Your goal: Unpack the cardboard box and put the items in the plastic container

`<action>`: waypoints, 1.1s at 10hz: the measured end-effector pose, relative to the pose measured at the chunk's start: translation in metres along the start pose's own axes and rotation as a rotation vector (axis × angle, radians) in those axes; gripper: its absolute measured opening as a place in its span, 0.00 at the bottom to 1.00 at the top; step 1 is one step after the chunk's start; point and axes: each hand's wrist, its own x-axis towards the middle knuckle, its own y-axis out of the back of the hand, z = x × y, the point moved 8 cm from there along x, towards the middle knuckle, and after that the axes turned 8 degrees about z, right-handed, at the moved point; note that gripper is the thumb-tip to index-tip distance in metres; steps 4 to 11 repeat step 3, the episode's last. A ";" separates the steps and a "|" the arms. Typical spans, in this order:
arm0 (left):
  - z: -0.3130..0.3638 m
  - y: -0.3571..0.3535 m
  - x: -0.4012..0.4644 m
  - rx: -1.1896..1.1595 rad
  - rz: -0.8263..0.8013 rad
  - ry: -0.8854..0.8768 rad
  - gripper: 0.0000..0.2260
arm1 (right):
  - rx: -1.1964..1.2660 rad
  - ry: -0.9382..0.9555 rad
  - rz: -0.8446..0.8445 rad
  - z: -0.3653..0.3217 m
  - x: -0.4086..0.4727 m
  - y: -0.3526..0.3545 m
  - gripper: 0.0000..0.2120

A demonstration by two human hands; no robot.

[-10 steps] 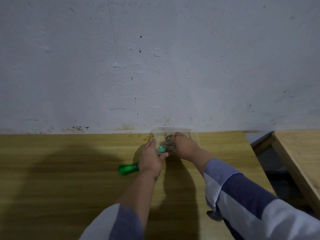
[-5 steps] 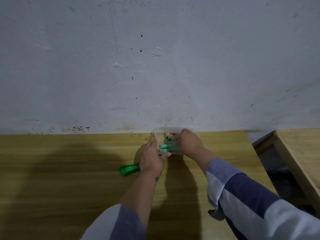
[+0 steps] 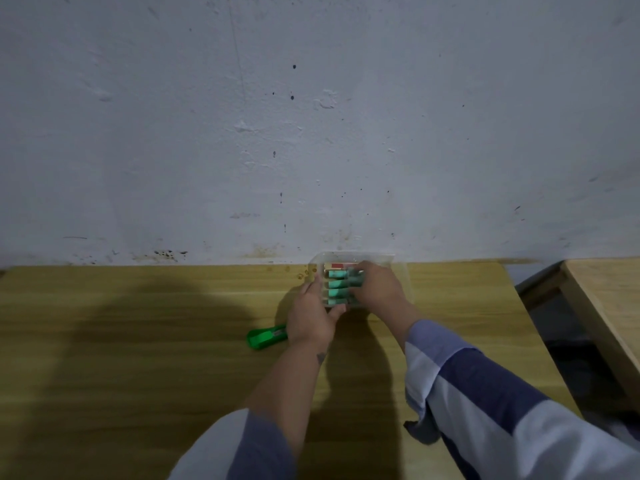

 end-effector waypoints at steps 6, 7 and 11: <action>0.001 0.020 -0.011 -0.176 -0.095 -0.036 0.40 | 0.026 0.157 0.138 0.001 -0.047 0.019 0.20; 0.001 0.020 -0.011 -0.176 -0.095 -0.036 0.40 | 0.026 0.157 0.138 0.001 -0.047 0.019 0.20; 0.001 0.020 -0.011 -0.176 -0.095 -0.036 0.40 | 0.026 0.157 0.138 0.001 -0.047 0.019 0.20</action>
